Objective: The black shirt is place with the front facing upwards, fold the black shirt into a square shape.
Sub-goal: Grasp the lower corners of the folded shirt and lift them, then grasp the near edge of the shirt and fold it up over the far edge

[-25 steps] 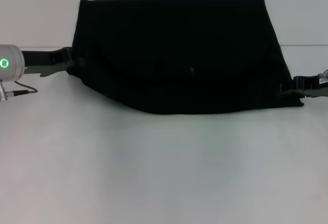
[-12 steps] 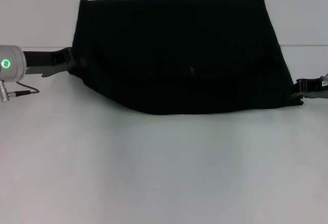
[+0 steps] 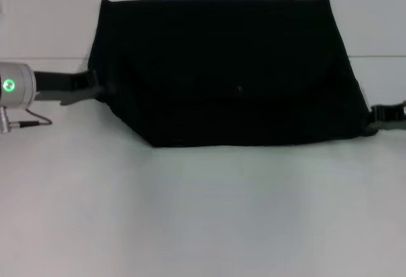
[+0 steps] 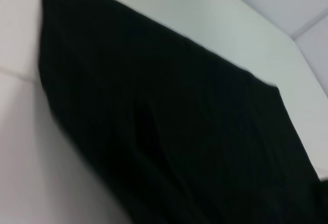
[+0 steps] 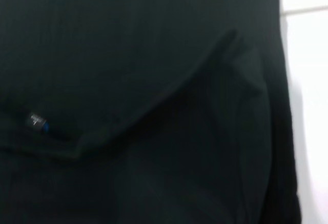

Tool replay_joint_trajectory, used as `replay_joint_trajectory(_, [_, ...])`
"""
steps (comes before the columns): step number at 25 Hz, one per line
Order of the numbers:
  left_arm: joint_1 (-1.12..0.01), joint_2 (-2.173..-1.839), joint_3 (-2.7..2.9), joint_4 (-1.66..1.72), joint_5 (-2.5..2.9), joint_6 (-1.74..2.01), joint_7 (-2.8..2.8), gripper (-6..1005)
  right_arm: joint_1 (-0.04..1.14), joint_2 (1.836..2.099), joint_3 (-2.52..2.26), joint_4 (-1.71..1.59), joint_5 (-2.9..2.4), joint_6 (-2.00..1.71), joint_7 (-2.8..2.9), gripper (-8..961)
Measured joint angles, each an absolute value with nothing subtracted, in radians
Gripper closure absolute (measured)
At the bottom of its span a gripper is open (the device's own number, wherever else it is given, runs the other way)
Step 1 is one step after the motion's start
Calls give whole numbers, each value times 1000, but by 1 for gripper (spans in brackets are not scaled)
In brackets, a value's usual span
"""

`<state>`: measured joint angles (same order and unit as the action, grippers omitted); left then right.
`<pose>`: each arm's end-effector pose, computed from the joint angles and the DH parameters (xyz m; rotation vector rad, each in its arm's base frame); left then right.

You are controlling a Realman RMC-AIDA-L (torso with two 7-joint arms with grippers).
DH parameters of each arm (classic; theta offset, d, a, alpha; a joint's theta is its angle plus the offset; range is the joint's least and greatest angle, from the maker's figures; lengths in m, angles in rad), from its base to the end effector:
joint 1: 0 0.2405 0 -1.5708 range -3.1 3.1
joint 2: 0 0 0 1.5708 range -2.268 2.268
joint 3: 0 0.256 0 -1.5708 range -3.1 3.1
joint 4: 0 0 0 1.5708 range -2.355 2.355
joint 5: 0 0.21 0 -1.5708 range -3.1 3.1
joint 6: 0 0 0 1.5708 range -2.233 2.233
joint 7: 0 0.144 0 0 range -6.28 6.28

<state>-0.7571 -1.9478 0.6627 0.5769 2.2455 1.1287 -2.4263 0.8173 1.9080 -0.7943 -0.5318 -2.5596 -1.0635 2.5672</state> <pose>-0.2681 0.4313 0.0466 -2.0298 -1.6706 -0.5142 0.2904 0.4339 0.0457 -2.0082 1.5944 0.0260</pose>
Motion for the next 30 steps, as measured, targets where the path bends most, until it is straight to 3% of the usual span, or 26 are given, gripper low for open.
replay_joint_trajectory(4, [-731, -1942, 658, 624, 2293, 1285, -2452, 997, 758, 1906, -798, -656, -2565, -1285, 2589, 894])
replay_joint_trajectory(11, [-622, -1937, 656, 786, 2333, 1646, -2496, 997, 625, 1932, -792, -901, -2611, -1622, 2628, 894])
replay_joint_trajectory(19, [-525, -1969, 655, 914, 2436, 1903, -2486, 996, 499, 1934, -790, -978, -2614, -1792, 2607, 895])
replay_joint_trajectory(25, [-557, -1964, 653, 877, 2455, 1863, -2480, 996, 509, 1932, -728, -972, -2611, -1776, 2573, 895])
replay_joint_trajectory(30, [-632, -1951, 599, 838, 2451, 1713, -2527, 997, 602, 1927, -595, -934, -2601, -1674, 2550, 895])
